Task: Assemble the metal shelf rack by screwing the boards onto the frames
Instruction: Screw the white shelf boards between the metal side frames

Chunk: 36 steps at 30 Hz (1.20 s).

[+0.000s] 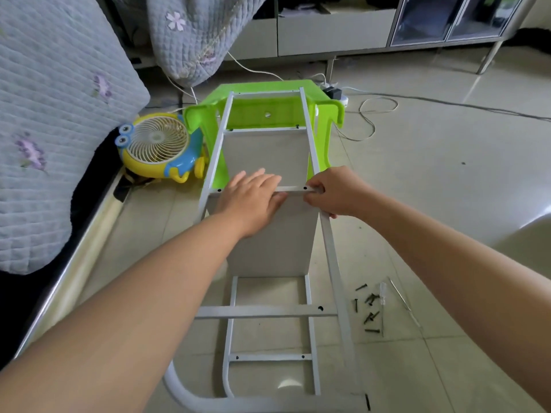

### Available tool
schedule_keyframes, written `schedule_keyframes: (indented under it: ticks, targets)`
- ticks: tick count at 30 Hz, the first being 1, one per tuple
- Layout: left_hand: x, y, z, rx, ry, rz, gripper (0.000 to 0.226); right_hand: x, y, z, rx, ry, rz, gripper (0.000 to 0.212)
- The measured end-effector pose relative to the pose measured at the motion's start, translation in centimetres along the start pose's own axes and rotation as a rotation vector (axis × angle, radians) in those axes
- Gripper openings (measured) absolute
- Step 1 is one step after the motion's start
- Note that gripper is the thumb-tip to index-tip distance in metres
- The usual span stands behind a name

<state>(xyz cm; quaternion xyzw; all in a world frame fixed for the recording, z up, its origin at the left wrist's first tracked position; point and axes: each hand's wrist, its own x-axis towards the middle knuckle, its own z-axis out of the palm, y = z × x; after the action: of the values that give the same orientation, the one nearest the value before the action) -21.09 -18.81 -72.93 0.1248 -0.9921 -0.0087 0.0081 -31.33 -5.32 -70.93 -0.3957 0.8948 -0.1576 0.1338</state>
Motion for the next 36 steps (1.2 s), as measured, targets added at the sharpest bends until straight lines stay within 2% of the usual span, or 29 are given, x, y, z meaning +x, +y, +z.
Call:
schedule_keyframes:
  ticks: [2, 4, 6, 8, 10, 11, 13, 15, 17, 19, 22, 24, 28, 30, 33, 36]
  targets:
    - [-0.2, 0.1, 0.5, 0.007, 0.032, -0.012, 0.051, -0.5, 0.3, 0.2, 0.075, -0.003, -0.031, 0.024]
    - [-0.3, 0.2, 0.9, 0.010, 0.065, -0.019, 0.054, -1.1, 0.8, 0.5, 0.252, 0.028, -0.026, 0.028]
    - [-0.3, 0.2, 1.3, 0.018, 0.095, -0.019, 0.058, -1.7, 1.9, 1.1, 0.444, 0.157, 0.023, 0.033]
    - [0.0, 0.0, 1.6, 0.014, 0.120, -0.010, 0.057, -2.0, 3.6, 2.5, 0.544, 0.327, 0.126, 0.033]
    - [0.0, -0.1, 1.9, 0.006, 0.147, -0.003, 0.065, -2.7, 5.9, 4.9, 0.530, 0.391, 0.323, 0.030]
    - [0.1, -0.2, 2.1, 0.007, 0.165, 0.011, 0.071, -3.3, 7.4, 6.6, 0.453, 0.349, 0.439, 0.030]
    - [0.4, -0.3, 2.1, 0.005, 0.164, 0.031, 0.073, -5.5, 9.8, 10.8, 0.187, 0.112, 0.642, 0.029]
    - [0.5, -0.5, 2.2, 0.003, 0.177, 0.036, 0.072, -8.1, 11.0, 14.7, 0.017, -0.103, 0.733, 0.022]
    - [0.4, -0.6, 2.3, -0.019, 0.239, 0.046, 0.079, -9.9, 11.2, 17.2, -0.002, -0.180, 0.772, 0.018]
    - [0.1, -0.7, 2.6, -0.062, 0.303, 0.064, 0.076, -11.0, 11.4, 19.0, 0.049, -0.171, 0.835, 0.028]
    - [-0.2, -0.8, 3.2, -0.059, 0.377, 0.094, 0.059, -12.4, 12.3, 21.1, 0.036, -0.176, 0.840, 0.013]
    - [-0.4, -0.7, 3.0, -0.060, 0.349, 0.091, 0.061, -12.9, 12.9, 22.1, 0.044, -0.171, 0.835, 0.007]
    - [-0.8, -0.2, 2.2, -0.045, 0.258, 0.047, 0.083, -12.7, 12.4, 22.1, 0.051, -0.126, 0.866, 0.002]
    - [-0.9, -0.1, 2.2, -0.015, 0.240, 0.038, 0.088, -12.2, 12.0, 21.8, 0.051, -0.104, 0.888, 0.009]
    - [-1.1, -0.2, 2.1, 0.017, 0.212, 0.041, 0.090, -11.3, 11.9, 22.1, 0.099, -0.097, 0.905, 0.025]
    - [-1.0, -0.1, 2.2, 0.033, 0.178, 0.021, 0.076, -11.1, 12.4, 22.4, 0.122, -0.124, 0.887, 0.009]
